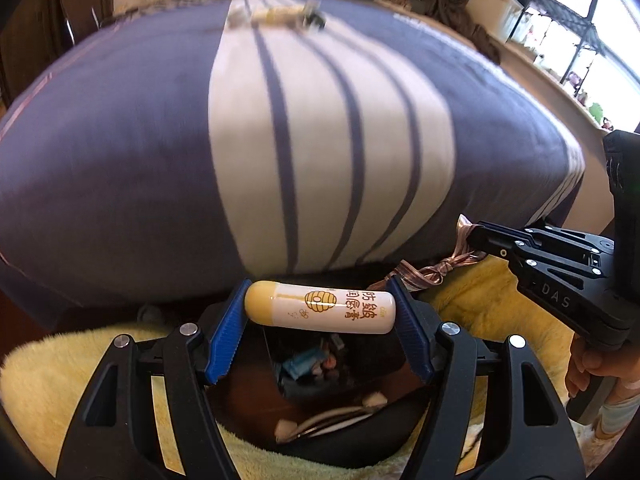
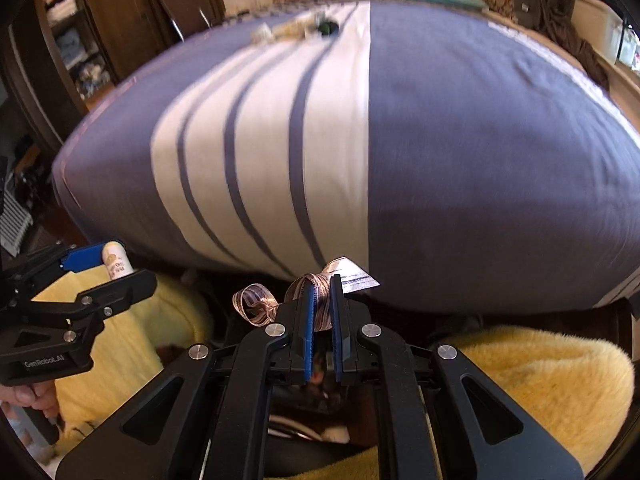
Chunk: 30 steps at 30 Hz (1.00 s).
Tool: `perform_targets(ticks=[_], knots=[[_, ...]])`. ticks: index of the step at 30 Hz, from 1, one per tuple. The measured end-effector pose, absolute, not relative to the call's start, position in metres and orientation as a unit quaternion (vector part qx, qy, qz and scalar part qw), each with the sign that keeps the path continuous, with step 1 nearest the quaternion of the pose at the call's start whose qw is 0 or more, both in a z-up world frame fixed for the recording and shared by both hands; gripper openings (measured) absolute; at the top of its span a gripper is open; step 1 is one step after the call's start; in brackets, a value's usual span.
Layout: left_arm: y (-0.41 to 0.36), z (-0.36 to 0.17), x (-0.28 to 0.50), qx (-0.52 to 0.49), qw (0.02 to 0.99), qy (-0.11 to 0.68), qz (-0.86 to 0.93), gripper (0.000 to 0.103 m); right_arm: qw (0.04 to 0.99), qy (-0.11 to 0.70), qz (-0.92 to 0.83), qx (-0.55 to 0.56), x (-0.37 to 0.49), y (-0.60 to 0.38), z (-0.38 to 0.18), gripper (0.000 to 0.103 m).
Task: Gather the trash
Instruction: 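Lower the tube and ribbon into the black bin and open both tools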
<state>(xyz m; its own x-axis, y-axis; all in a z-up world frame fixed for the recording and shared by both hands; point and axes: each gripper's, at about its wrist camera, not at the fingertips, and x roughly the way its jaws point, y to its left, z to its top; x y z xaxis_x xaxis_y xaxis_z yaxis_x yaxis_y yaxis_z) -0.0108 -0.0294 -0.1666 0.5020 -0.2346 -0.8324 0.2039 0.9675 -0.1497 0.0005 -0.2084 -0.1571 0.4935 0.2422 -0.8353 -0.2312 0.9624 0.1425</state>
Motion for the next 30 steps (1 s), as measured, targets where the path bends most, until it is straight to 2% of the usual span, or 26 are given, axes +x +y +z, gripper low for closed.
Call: perform_targets(ticks=[14, 30], knots=[[-0.032, -0.263, -0.003, -0.029, 0.8, 0.584, -0.134, 0.065, 0.808, 0.574, 0.134, 0.004, 0.011, -0.192, -0.233, 0.009], [-0.036, -0.313, 0.01, -0.055, 0.751, 0.64, -0.152, 0.065, 0.772, 0.617, 0.145, 0.044, 0.03, -0.185, -0.273, 0.009]])
